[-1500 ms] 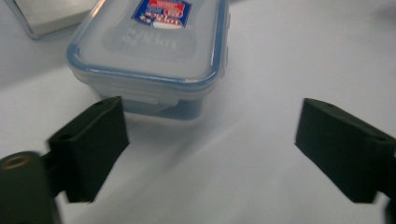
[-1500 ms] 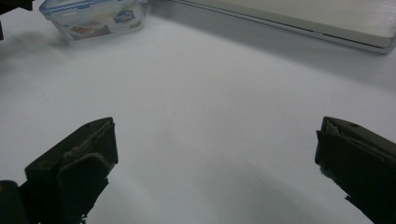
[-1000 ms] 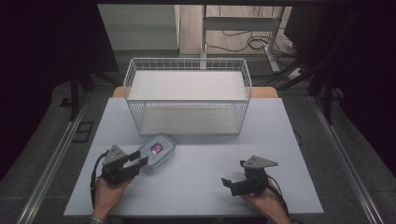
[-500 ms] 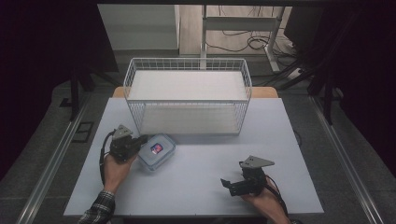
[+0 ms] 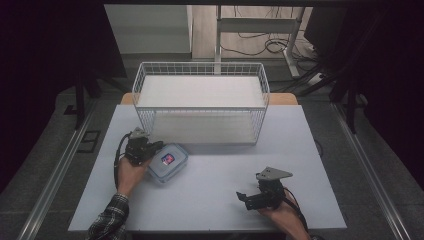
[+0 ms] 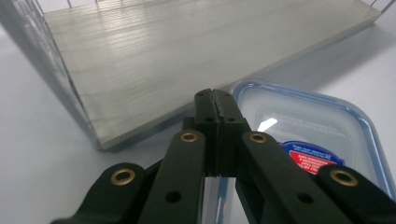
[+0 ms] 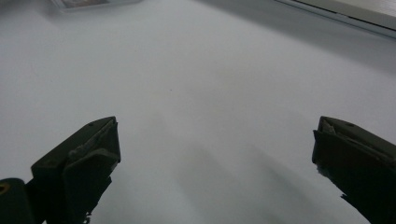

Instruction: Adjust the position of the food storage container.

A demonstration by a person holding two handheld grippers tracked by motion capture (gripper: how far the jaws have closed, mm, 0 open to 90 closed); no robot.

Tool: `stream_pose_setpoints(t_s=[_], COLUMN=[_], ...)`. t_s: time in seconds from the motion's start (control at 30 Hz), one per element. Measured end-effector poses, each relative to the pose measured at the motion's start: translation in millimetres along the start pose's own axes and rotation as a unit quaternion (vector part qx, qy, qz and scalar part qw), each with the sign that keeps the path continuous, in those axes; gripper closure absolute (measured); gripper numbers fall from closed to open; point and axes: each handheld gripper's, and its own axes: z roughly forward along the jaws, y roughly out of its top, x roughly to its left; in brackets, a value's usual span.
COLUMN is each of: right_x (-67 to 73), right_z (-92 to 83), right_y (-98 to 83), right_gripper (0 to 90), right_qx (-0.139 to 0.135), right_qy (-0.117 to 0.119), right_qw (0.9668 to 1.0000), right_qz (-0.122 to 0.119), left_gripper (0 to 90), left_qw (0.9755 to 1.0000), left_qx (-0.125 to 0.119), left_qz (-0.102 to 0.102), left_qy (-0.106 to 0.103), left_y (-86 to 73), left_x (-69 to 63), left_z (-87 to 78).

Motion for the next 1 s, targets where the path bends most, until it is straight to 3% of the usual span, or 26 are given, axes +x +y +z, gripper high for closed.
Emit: stream_pose_setpoints(t_s=[0.1,0.13,0.17,0.2,0.23,0.33,0.37,0.4,0.5,0.63,0.7,0.77,0.83,0.9,1.0], right_x=[0.4,0.9,1.0,1.2,1.2,1.5,1.5,1.0,0.6,1.2,1.7,1.7,1.5,1.4,1.3], right_z=[0.4,0.8,0.9,0.9,0.9,0.7,0.7,0.7,0.9,1.0,0.7,0.4,0.4,0.4,-0.8], right_y=[0.1,0.2,0.2,0.2,0.2,0.1,0.1,0.1,0.1,0.0,0.2,0.2,0.2,0.2,0.6], right_gripper=[1.1,1.2,1.3,1.3,1.3,1.4,1.4,1.5,1.6,1.8,1.9,2.1,2.3,2.4,2.4], right_qx=[0.002,0.002,0.002,0.003,0.003,0.004,0.004,0.003,0.004,0.006,0.005,0.005,0.006,0.006,0.004], right_qy=[0.0,0.0,0.0,0.001,0.001,-0.002,-0.002,-0.002,-0.002,0.0,-0.001,0.001,0.0,0.0,0.0], right_qw=[1.0,1.0,1.0,1.0,1.0,1.0,1.0,1.0,1.0,1.0,1.0,1.0,1.0,1.0,1.0], right_qz=[-0.001,-0.002,-0.003,-0.003,-0.003,-0.005,-0.005,-0.005,-0.004,-0.006,-0.007,-0.008,-0.007,-0.006,-0.005], left_gripper=[89.8,89.8,89.8,89.8,89.7,89.7,89.8,89.8,89.8,89.9,89.9,89.9,89.9,89.9,89.8], left_qw=[0.9999,0.9995,0.9995,0.9994,0.9994,0.9996,0.9996,0.9998,0.9996,0.9983,0.9976,0.9952,0.9941,0.9925,0.9958], left_qx=[-0.002,0.005,0.005,0.009,0.009,0.021,0.021,0.022,0.027,0.042,0.049,0.06,0.066,0.068,0.043], left_qz=[0.005,0.011,0.011,0.027,0.027,0.014,0.014,0.0,0.002,0.027,0.036,0.053,0.06,0.079,0.065], left_qy=[-0.014,-0.028,-0.028,-0.018,-0.018,0.011,0.011,0.001,-0.006,-0.029,-0.033,-0.055,-0.062,-0.064,-0.049], left_y=[2.7,4.7,4.7,7.0,7.0,7.0,7.0,2.9,2.8,5.8,6.6,8.1,8.6,10.3,11.5], left_x=[-4.5,-7.5,-7.5,-10.6,-10.6,-2.1,-2.1,3.1,2.4,-16.4,-19.6,-38.0,-43.5,-50.3,-45.6], left_z=[-0.2,0.9,0.9,2.4,2.4,4.9,4.9,6.7,7.3,13.4,14.0,18.5,19.5,18.9,6.9])
